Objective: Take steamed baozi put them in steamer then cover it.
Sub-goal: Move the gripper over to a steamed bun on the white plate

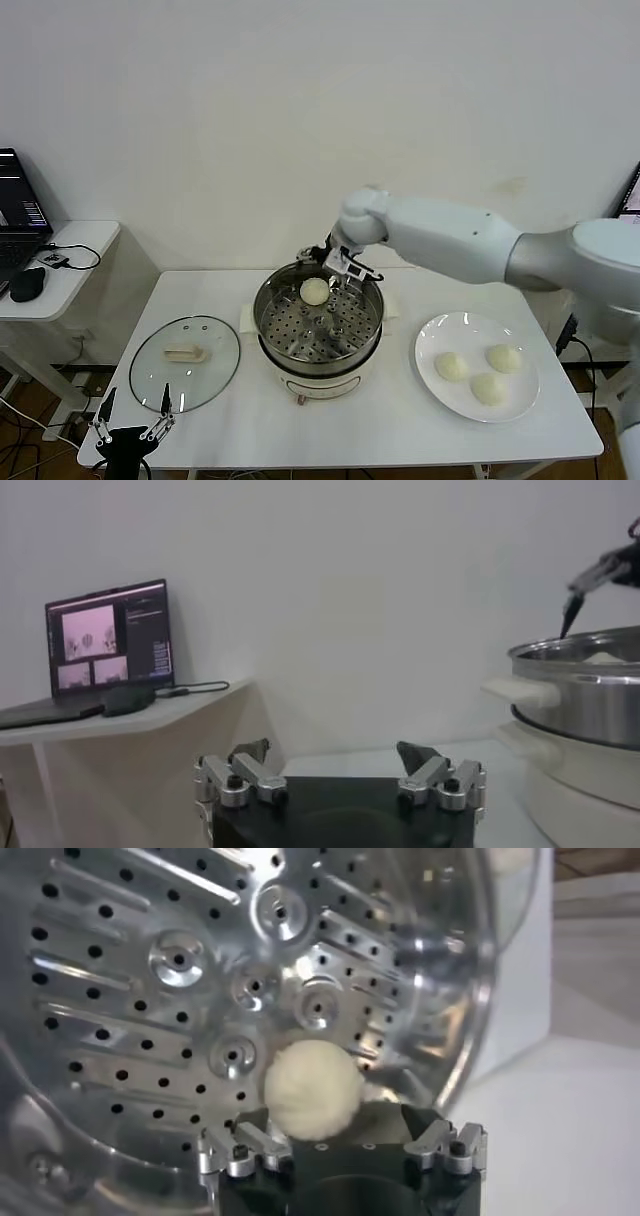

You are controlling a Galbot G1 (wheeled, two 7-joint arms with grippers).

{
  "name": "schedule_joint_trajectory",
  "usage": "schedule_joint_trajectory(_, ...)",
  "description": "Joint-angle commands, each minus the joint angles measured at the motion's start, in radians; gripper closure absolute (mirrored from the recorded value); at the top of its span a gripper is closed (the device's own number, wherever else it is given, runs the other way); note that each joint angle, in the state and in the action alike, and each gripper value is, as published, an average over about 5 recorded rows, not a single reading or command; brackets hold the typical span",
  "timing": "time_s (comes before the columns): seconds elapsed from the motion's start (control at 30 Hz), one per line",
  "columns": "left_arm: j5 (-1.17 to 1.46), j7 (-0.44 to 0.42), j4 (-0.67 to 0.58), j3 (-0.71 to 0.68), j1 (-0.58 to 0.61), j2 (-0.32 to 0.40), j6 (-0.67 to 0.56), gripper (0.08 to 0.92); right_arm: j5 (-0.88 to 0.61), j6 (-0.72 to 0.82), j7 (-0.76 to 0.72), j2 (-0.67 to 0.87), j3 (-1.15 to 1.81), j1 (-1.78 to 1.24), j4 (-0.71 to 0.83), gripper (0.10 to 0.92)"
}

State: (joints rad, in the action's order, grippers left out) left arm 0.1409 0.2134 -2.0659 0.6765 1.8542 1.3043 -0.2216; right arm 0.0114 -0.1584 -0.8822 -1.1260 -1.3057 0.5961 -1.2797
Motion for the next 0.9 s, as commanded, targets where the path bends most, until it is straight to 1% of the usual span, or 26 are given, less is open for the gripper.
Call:
schedule_joint_trajectory(0.03, 0.001, 0.000, 0.000, 0.000, 0.000, -0.004, 0.000, 0.177, -0.221, 0.237, -0.108, 0.177, -0.010, 0.138, -0.207, 0.202)
schedule_joint_trajectory(0.17, 0.002, -0.001, 0.006, -0.004, -0.002, -0.012, 0.000, 0.177, -0.271, 0.385, -0.128, 0.342, -0.032, 0.178, -0.344, 0.203)
schedule_joint_trajectory(0.23, 0.002, -0.002, 0.008, -0.008, -0.005, -0.015, -0.001, 0.177, -0.287, 0.436, -0.129, 0.438, -0.034, 0.174, -0.397, 0.203)
schedule_joint_trajectory(0.33, 0.002, -0.003, 0.011, -0.014, -0.009, -0.020, 0.000, 0.177, -0.284, 0.477, -0.125, 0.577, -0.034, 0.145, -0.457, 0.202)
schedule_joint_trajectory(0.43, 0.001, -0.004, 0.016, -0.020, -0.012, -0.028, 0.000, 0.177, -0.232, 0.487, -0.117, 0.684, -0.039, 0.096, -0.499, 0.203)
schedule_joint_trajectory(0.57, -0.001, -0.006, 0.019, -0.027, -0.019, -0.032, 0.003, 0.177, -0.154, 0.481, -0.098, 0.753, -0.041, 0.016, -0.515, 0.203)
schedule_joint_trajectory(0.7, -0.002, -0.008, 0.018, -0.029, -0.025, -0.030, 0.005, 0.177, -0.104, 0.483, -0.075, 0.776, -0.002, -0.105, -0.503, 0.202)
schedule_joint_trajectory(0.9, -0.002, -0.010, 0.015, -0.025, -0.026, -0.028, 0.008, 0.177, -0.007, 0.482, -0.050, 0.763, 0.201, -0.389, -0.438, 0.203)
